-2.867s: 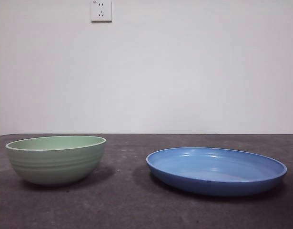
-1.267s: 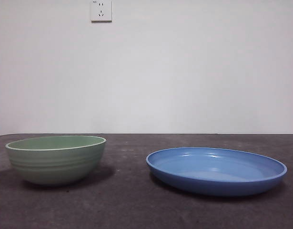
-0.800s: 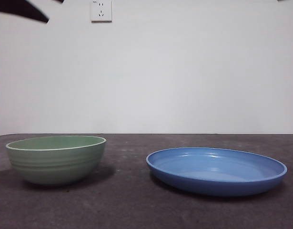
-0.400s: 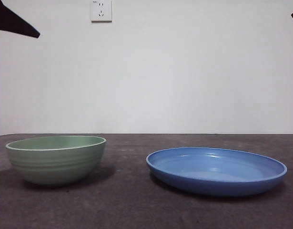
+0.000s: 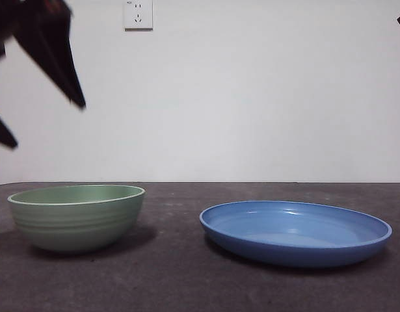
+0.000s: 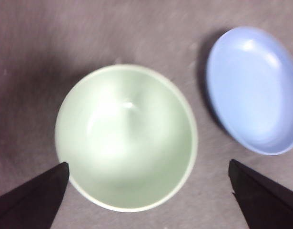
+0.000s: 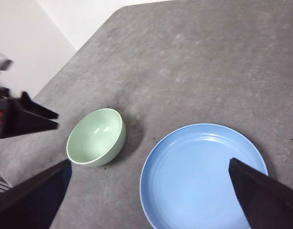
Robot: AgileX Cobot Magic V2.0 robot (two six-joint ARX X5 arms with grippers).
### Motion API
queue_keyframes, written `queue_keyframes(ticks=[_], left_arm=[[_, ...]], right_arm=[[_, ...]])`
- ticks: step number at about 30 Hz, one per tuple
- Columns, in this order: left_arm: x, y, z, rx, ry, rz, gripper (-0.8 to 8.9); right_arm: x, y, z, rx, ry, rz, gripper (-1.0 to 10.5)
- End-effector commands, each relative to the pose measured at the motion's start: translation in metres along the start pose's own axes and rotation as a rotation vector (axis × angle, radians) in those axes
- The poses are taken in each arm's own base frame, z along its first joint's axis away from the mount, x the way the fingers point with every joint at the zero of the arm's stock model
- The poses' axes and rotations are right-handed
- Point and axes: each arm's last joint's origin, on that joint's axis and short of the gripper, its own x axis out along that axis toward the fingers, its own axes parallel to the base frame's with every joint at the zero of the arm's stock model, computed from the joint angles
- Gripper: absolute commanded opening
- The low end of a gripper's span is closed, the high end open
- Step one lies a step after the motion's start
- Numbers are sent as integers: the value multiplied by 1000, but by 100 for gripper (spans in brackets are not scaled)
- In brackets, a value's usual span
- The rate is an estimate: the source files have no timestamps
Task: Place the green bowl on the blue plate
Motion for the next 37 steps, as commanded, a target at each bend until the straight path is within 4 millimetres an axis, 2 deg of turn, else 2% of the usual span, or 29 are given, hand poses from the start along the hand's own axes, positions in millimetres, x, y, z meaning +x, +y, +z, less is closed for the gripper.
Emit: queue_keyframes(ticks=[1,5,10,14,16,21,27,34,37], left_arm=[[15,6,6,-12,46,17,591],[36,19,8,-52,106,52,590],[51,31,10,-83,139,81,580],[63,38,8,-105,179,103,455],[68,40,8,-111,195,106,433],[79,45,6,-122,228,112,232],[81,45,7,-118,218,110,17],[79,44,10,-157,217,169,15],[74,38,17,-157,225,186,15]], right_arm=[[-1,2,4,-19,-13,5,609],[-1,2,4,-19,-13,5,609],[-1,2,4,-19,-13,5,608],[-1,2,4,-19,-13,5,608],[-1,2,4,-18,-12,5,609],[-1,2,4,-18,-12,5,609],[-1,2,4,-19,-13,5,609],[-1,2,4,-19,-13,6,609],[-1,2,4,-19,-13,6,608]])
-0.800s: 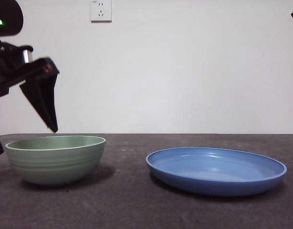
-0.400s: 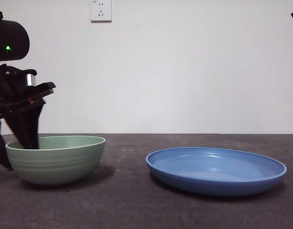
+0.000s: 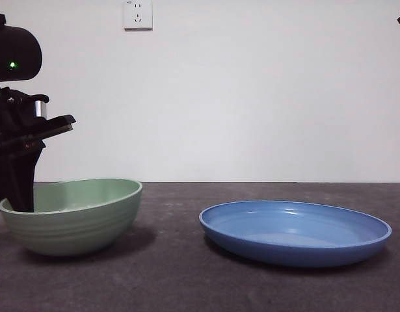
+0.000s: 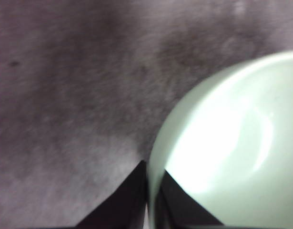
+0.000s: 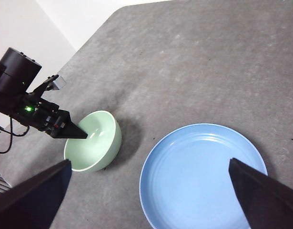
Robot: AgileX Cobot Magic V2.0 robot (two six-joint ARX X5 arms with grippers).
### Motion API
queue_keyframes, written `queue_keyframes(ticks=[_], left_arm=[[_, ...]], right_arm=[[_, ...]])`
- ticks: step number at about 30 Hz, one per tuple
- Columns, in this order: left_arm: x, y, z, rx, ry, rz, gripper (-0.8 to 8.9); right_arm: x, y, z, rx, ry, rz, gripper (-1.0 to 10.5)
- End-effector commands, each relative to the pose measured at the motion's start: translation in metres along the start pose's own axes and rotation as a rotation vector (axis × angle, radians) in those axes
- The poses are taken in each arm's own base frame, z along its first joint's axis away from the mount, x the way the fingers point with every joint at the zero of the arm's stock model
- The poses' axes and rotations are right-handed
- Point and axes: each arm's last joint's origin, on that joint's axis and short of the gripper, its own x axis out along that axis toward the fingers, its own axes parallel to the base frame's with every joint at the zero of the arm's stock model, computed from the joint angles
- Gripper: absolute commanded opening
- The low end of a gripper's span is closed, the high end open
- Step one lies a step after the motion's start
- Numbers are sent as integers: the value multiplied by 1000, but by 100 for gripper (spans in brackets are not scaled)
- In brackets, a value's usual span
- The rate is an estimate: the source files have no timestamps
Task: Place the green bowl on the blue plate
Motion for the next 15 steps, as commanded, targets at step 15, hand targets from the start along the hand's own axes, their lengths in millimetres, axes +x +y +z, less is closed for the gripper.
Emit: queue_keyframes(ticks=[15], left_arm=[[-29,-121,81,203,-9,-88,15]], right_arm=[[-1,2,4,-20,-13,5,609]])
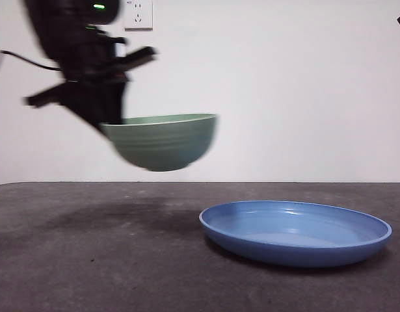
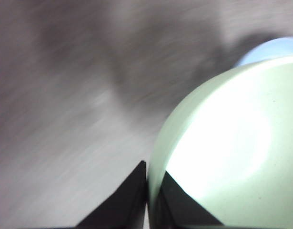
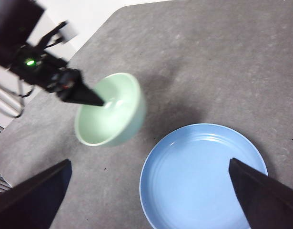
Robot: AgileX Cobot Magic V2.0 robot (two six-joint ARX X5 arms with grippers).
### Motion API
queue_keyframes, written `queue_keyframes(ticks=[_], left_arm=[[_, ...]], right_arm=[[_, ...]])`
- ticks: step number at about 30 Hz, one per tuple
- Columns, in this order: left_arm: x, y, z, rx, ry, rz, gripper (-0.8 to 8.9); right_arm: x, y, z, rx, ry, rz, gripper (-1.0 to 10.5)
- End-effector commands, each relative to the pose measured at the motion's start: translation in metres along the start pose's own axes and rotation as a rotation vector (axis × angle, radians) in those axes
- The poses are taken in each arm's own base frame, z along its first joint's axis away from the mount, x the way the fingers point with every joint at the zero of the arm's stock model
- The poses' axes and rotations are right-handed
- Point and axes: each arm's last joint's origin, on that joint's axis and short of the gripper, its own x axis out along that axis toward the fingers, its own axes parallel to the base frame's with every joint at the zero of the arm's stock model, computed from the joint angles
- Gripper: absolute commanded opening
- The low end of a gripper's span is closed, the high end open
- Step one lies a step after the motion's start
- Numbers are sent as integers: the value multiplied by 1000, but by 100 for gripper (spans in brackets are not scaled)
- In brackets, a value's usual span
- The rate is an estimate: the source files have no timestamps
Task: Place the green bowl on the blue plate
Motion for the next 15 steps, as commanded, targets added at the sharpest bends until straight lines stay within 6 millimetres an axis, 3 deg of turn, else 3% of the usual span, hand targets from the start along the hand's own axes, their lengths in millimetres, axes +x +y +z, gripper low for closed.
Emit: queue_keyframes(ticks=[1,8,15], left_arm=[[17,-27,18,57,16,-23,15],[65,-81,38,161,74,-58,15],[109,-124,38,265,195,-52,15]], right_arm=[[-1,2,4,-20,-13,6,609],[-1,2,4,-20,-13,6,609],[-1,2,4,-20,-13,6,609]])
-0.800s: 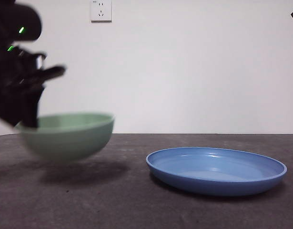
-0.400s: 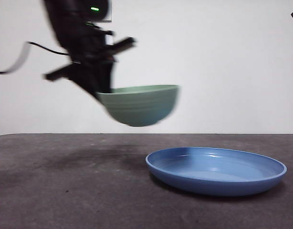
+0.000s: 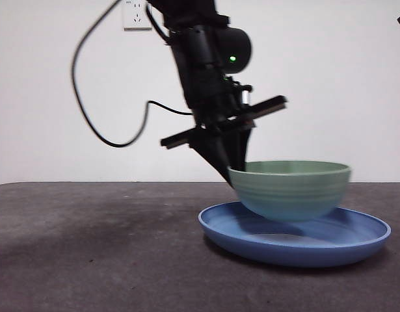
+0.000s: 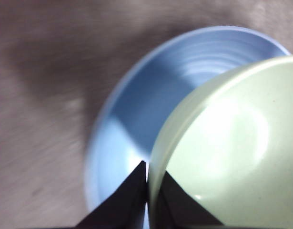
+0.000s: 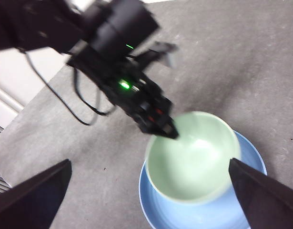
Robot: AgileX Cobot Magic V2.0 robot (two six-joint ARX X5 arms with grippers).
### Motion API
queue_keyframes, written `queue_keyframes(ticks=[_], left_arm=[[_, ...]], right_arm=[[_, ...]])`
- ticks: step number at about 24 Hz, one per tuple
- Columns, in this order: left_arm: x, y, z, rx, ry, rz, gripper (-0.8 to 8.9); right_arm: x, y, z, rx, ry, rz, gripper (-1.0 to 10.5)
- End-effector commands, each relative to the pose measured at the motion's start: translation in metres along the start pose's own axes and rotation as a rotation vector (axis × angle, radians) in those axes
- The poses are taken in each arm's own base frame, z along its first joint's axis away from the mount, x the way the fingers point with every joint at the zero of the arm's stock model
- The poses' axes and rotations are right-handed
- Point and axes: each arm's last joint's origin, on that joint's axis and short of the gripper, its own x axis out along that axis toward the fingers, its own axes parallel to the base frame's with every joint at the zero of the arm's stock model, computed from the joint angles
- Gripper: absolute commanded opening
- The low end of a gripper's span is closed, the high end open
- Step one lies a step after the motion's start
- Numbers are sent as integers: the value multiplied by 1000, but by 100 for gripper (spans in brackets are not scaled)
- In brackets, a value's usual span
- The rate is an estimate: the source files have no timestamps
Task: Place the green bowl on the blue plate
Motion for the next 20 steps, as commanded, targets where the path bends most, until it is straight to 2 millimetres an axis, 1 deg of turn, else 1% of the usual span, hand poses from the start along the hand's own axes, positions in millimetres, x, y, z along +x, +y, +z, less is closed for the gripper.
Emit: queue_keyframes(ticks=[1,4,12,16,18,19,20], left_arm=[[10,-12,3,52,12,-7,15],[19,-14,2,73,33,-4,15],[19,-11,-1,87,56,46,15],[19,-12,1,96,41,41,41],[19,-12,1,97,39,40,174],[19,-11,1,95,38,40,317],[18,-11,1,93,46,42,420]], right_arm=[[-1,2,4,-19,-13,5,609],[-1,2,4,-19,-13,5,608],[0,2,4,-19,-10,11,609],[0,2,4,-18,-8,11,609],[0,2,3,-15,-4,10,609],[0,2,3,-15,-4,10,608],[0,2,3,-15,-4,10,609]])
